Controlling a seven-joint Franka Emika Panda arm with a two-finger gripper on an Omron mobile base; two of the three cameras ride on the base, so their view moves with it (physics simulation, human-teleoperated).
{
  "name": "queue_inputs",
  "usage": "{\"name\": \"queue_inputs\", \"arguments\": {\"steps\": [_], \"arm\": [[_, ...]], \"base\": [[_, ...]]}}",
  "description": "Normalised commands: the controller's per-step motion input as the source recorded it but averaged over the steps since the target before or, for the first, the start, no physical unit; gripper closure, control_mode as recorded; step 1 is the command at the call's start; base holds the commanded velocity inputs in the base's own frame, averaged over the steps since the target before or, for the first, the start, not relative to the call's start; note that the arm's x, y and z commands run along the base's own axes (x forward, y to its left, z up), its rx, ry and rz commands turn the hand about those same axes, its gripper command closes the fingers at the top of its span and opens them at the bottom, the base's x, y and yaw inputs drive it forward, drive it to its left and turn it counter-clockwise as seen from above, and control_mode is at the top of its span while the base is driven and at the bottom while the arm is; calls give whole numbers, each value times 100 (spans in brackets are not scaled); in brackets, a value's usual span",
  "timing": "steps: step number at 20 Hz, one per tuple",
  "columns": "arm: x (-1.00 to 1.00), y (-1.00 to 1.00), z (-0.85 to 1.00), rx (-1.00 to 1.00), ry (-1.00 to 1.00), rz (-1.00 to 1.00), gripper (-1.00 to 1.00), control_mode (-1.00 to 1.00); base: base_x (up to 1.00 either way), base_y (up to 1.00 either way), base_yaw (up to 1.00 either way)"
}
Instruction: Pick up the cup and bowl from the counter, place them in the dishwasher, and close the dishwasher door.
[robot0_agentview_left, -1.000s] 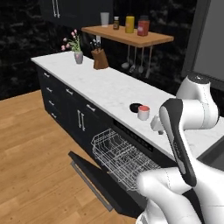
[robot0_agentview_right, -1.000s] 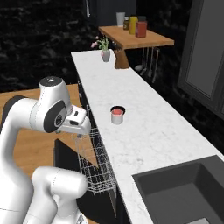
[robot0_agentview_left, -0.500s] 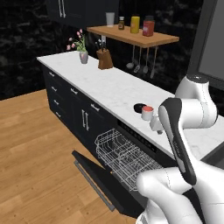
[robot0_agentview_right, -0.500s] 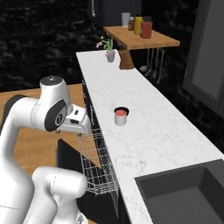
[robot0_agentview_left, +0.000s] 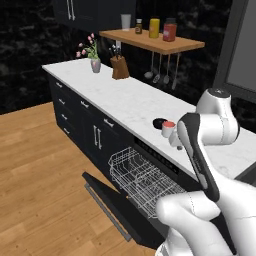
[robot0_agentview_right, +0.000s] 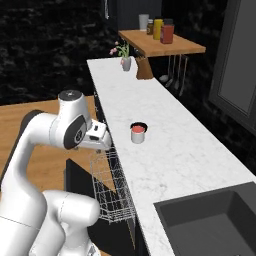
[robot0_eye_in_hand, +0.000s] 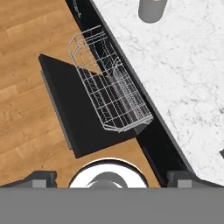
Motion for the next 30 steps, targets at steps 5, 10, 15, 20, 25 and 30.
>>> {"name": "queue_inputs", "arguments": {"steps": [5,10,15,20,25,30], "arm": [[48,-26,-35,0,-8,-8,-100,-100],[20,-14,-15,0,-11,-17,-100,-100],[12,-10,7,10,-4,-22,-100,-100],[30,-15,20,12,4,-18,-100,-100],[51,-28,6,9,13,-9,-100,-100],[62,-44,0,2,14,-7,-100,-100]], "base": [[0,0,0],[0,0,0],[0,0,0],[0,0,0],[0,0,0],[0,0,0]]}}
